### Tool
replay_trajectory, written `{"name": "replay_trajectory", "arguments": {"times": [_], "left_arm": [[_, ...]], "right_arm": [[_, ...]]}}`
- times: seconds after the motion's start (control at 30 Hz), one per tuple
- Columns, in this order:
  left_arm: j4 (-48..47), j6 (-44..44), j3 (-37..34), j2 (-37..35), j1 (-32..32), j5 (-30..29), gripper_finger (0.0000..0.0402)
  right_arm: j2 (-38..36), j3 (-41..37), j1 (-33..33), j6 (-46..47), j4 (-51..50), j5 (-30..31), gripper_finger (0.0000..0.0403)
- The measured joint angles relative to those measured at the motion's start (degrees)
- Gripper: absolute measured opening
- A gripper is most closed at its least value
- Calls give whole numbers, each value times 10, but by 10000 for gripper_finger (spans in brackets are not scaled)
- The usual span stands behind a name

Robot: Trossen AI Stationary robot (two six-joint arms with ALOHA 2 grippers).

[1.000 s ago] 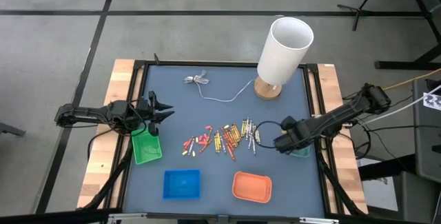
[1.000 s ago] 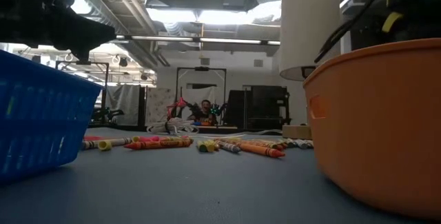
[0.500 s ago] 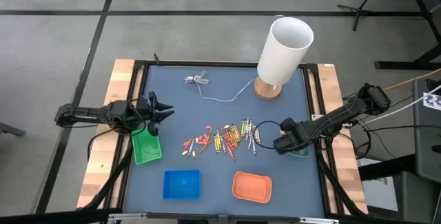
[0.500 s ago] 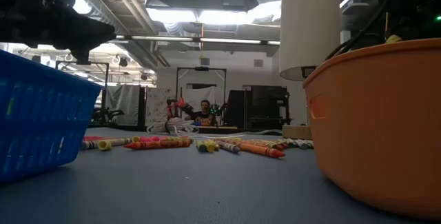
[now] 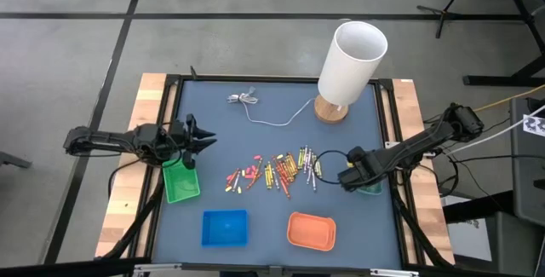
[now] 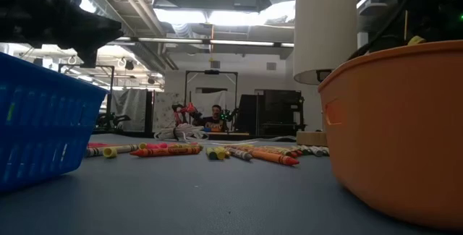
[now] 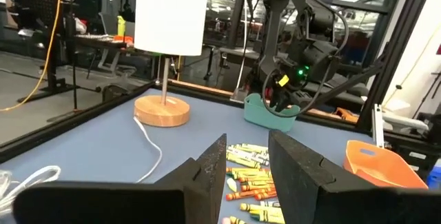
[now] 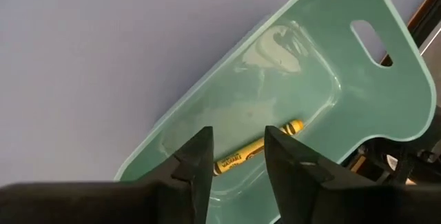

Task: Sort crayons
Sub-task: Put the orange crayon into the green bin

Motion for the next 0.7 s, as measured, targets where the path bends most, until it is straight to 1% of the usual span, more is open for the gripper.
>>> {"name": "replay_trajectory", "arguments": {"times": [0.17,0.33,0.57,0.7], "left_arm": [[10,0,36,71,0,0,94],[9,0,87,162,0,-2,94],[5,-39,161,308,0,1,94],[-8,-72,198,385,0,24,94]], "right_arm": [[-14,0,0,-10,-5,0,129],[-34,0,0,-12,-5,6,129],[-64,0,0,-13,-6,39,129],[-76,0,0,-14,-6,48,129]]}}
